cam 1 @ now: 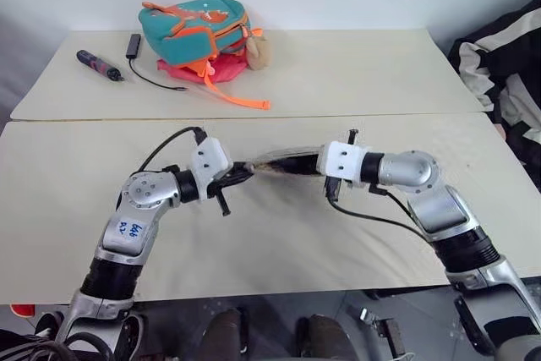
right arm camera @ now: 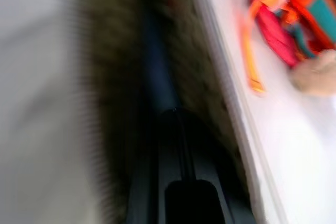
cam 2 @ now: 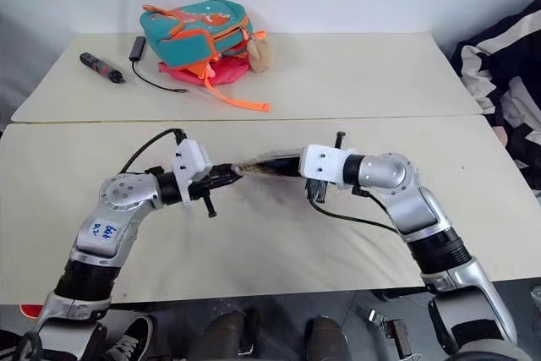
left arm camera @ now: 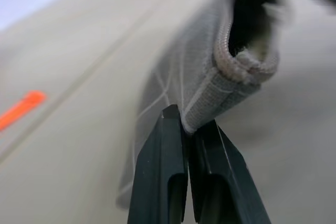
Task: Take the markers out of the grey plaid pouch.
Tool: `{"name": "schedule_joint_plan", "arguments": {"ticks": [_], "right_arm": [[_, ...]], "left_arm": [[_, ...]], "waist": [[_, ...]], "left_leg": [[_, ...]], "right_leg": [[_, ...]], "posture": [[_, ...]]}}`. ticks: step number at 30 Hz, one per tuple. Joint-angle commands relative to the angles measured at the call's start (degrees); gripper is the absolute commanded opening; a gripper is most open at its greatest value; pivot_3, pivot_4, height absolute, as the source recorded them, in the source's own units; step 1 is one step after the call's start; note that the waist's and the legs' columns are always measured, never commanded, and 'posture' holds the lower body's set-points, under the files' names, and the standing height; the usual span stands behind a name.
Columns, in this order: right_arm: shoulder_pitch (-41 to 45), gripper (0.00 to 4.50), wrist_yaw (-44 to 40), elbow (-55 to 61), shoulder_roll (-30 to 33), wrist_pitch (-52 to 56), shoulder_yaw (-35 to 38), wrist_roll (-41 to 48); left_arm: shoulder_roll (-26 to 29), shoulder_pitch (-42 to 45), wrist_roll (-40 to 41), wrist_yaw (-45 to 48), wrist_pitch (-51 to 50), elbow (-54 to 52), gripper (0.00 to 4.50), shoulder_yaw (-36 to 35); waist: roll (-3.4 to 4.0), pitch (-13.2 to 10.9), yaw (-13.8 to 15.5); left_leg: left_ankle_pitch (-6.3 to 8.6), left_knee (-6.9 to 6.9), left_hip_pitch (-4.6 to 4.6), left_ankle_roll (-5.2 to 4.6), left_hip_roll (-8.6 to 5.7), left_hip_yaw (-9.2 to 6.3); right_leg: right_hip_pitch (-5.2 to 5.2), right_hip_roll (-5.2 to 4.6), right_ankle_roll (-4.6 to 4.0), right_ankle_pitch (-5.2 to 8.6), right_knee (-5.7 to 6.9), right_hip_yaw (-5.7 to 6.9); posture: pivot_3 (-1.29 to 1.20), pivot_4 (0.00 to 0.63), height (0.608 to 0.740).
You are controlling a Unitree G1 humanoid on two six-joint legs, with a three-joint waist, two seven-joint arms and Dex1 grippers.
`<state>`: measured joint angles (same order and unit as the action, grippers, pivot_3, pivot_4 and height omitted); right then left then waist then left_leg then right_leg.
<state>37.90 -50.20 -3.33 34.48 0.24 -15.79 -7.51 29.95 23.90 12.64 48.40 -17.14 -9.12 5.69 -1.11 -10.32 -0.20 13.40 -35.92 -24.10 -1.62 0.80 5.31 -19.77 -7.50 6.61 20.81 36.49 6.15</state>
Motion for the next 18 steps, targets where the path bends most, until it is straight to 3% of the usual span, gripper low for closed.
{"name": "schedule_joint_plan", "arguments": {"ticks": [1,2,5,16,18], "right_arm": [[0.24,0.02,0.77,-0.55,-1.51,-3.77,-2.48,-2.56],[-0.14,0.02,0.52,-0.30,-2.91,-2.36,-2.86,-1.93],[0.46,0.63,2.28,1.15,-5.87,-1.37,-3.28,-3.03],[-0.09,4.37,-1.44,2.32,-2.98,-4.55,-3.75,-4.86],[-0.02,4.44,-1.35,2.62,-2.97,-4.59,-3.46,-4.76]], "left_arm": [[-0.78,0.10,3.71,1.04,-3.18,-5.41,0.00,0.52],[-1.26,0.31,4.06,0.68,-4.02,-5.68,0.00,0.53],[-1.66,0.69,3.84,0.23,-4.95,-6.10,0.00,0.61],[-3.34,0.27,5.73,-0.30,-4.89,-6.12,0.00,-1.71],[-3.55,-0.38,6.34,0.02,-4.48,-5.81,0.00,-2.35]], "waist": [[0.00,0.00,-0.01],[0.00,0.00,-0.01],[0.01,0.00,-0.03],[0.01,-0.01,0.03],[0.01,-0.01,0.00]], "left_leg": [[0.00,-0.01,0.00,0.01,0.02,-0.02],[0.01,-0.01,0.00,0.01,0.02,-0.02],[0.01,-0.03,0.00,0.01,0.02,-0.01],[0.01,-0.04,0.00,0.01,0.00,-0.05],[0.01,-0.04,0.00,0.01,0.01,-0.05]], "right_leg": [[0.03,0.00,0.00,0.00,-0.03,-0.02],[0.04,0.00,0.00,0.00,-0.04,-0.02],[0.05,0.02,0.00,0.00,-0.03,-0.01],[0.08,0.03,0.00,0.00,-0.04,-0.05],[0.09,0.02,0.00,0.00,-0.04,-0.04]], "posture": [[0.00,0.150,0.740],[0.00,0.150,0.740],[0.00,0.150,0.740],[0.00,0.150,0.740],[0.00,0.150,0.740]]}}
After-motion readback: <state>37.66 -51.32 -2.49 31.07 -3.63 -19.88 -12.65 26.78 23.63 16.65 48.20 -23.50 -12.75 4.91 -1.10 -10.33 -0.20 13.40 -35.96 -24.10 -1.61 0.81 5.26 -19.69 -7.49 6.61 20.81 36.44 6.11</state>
